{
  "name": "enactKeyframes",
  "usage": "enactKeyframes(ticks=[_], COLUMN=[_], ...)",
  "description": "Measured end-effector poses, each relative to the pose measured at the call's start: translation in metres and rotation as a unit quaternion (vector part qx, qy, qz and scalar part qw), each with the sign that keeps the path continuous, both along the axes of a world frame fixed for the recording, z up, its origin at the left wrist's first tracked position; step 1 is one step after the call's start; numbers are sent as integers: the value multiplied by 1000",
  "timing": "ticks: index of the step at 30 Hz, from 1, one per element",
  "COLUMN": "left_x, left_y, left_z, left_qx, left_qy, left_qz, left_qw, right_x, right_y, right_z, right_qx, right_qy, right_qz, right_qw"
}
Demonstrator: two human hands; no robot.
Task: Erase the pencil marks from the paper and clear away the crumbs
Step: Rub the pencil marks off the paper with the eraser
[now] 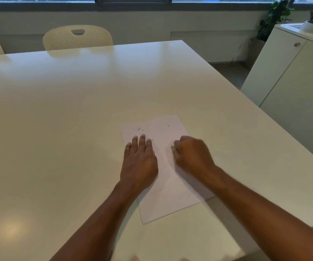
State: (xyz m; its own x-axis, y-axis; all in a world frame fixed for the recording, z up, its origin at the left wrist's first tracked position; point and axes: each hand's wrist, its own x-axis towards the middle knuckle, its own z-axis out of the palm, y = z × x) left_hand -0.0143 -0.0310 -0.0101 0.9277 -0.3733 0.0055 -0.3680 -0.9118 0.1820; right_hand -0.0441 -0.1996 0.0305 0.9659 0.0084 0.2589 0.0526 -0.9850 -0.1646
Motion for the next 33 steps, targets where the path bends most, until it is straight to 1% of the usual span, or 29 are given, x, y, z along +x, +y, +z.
enactKeyframes(ticks=[2,3,4,5,7,8,9,13,14,17,18,19,22,23,24,27,28,31,32,33], left_x=[2,2,2,1,0,0,0,2,1,1,1,0,2,3,2,1,0,0,0,1], left_y=[0,1,1,1,1,1,1,1,0,0,0,0,1,2,2,0,0,0,-1,-1], left_z=[0,0,0,0,0,-1,-1,-2,-3,-3,-4,-5,-6,-6,-6,-6,-5,-3,-4,-4], left_qx=[9,12,12,11,9,9,9,10,9,-1,-4,-5,-2,-4,-8,-17,-15,-6,-3,-5], left_qy=[7,7,3,-2,-10,-12,-11,-5,-6,-19,-21,-22,-20,-20,-21,-16,-15,-6,-4,-5], left_qz=[-3,-6,-8,-8,-6,-6,-5,-5,-3,1,2,3,-1,-2,0,6,7,9,10,11], left_qw=[1000,1000,1000,1000,1000,1000,1000,1000,1000,1000,1000,1000,1000,1000,1000,1000,1000,1000,1000,1000], right_x=[-20,-24,-20,-8,12,14,10,-20,-15,19,20,13,-21,-22,-13,21,19,-13,-19,-18], right_y=[25,29,25,15,-11,-15,-10,27,20,-21,-25,-19,22,23,15,-25,-25,12,18,15], right_z=[2,0,1,1,3,2,1,-1,0,1,1,1,-3,-5,-5,-4,-4,-6,-10,-11], right_qx=[16,20,16,13,-1,-10,-12,18,13,-15,-22,-17,-2,0,6,-2,-3,13,14,26], right_qy=[36,54,57,48,25,10,-4,45,51,23,11,-3,30,40,39,-7,-14,10,13,17], right_qz=[74,94,88,61,-17,-36,-28,103,96,-16,-33,-17,109,124,112,-4,-6,112,140,140], right_qw=[996,994,994,997,1000,999,1000,994,994,999,999,1000,994,991,993,1000,1000,994,990,990])
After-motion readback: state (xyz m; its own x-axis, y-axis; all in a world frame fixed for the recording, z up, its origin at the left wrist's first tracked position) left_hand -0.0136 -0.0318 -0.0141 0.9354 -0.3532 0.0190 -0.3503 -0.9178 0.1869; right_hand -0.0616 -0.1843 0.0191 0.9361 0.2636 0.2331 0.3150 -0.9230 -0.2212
